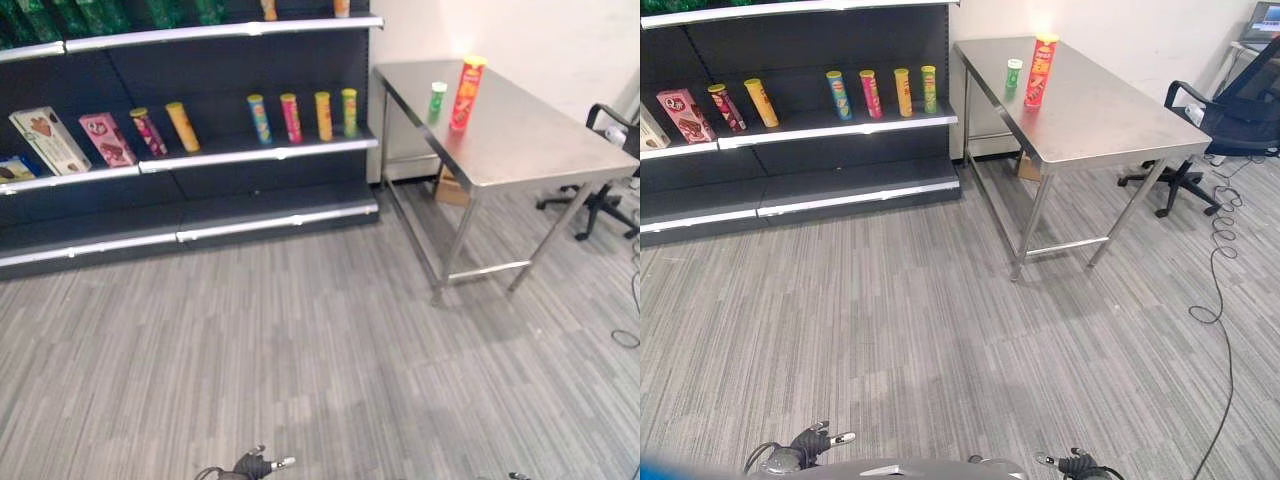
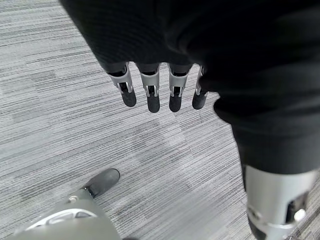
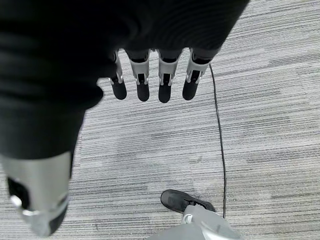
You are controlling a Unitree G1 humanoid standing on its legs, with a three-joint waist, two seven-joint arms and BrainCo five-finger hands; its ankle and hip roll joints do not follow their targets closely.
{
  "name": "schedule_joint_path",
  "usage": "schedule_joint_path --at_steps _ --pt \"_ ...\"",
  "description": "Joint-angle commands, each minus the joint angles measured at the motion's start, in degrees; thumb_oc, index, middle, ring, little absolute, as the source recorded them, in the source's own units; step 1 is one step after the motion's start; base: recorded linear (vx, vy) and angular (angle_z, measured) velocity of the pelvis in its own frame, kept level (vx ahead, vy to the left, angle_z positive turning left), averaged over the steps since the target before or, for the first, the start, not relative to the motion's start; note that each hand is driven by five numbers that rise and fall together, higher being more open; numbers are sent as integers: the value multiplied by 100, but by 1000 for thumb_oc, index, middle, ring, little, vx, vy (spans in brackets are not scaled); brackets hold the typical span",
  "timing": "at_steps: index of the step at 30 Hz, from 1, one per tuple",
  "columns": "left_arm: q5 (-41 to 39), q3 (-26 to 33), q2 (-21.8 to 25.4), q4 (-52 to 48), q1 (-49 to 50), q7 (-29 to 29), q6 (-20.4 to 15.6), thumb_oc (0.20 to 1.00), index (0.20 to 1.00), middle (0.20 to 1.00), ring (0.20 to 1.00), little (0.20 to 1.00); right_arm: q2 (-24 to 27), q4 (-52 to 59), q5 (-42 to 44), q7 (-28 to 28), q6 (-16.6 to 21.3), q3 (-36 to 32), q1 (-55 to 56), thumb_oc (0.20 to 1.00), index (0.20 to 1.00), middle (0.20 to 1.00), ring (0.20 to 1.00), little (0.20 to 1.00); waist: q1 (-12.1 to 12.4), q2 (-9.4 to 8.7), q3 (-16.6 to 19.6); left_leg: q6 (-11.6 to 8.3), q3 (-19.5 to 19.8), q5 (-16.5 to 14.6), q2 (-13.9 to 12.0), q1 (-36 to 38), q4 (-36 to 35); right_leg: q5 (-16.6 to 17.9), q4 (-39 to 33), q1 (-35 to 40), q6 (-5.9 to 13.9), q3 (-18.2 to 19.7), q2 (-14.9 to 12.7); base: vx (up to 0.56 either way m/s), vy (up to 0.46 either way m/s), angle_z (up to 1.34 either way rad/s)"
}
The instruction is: Put the goods on the table back onto the shelves and tidy them up.
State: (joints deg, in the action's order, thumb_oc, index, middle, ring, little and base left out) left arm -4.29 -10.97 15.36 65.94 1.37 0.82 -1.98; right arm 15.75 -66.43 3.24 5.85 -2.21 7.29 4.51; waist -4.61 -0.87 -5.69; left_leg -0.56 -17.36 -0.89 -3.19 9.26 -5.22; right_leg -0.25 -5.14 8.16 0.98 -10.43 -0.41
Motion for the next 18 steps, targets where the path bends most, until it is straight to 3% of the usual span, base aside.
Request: schedule_joint_path --at_steps 1,18 --pt "4 -29 77 188 -305 -64 -115 1000 1000 1000 1000 1000 44 -395 -36 5 80 150 -383 1000 1000 1000 1000 1000 -122 -54 63 -427 204 -127 -286 9 58 -334 163 -94 683 67 -550 0 0 0" --pt "66 -77 86 171 -308 -46 -112 1000 1000 1000 1000 1000 64 -309 -82 20 93 196 -390 1000 1000 1000 1000 1000 -118 -108 82 -434 200 -120 -295 23 22 -311 181 -106 698 48 -573 -3 3 -1"
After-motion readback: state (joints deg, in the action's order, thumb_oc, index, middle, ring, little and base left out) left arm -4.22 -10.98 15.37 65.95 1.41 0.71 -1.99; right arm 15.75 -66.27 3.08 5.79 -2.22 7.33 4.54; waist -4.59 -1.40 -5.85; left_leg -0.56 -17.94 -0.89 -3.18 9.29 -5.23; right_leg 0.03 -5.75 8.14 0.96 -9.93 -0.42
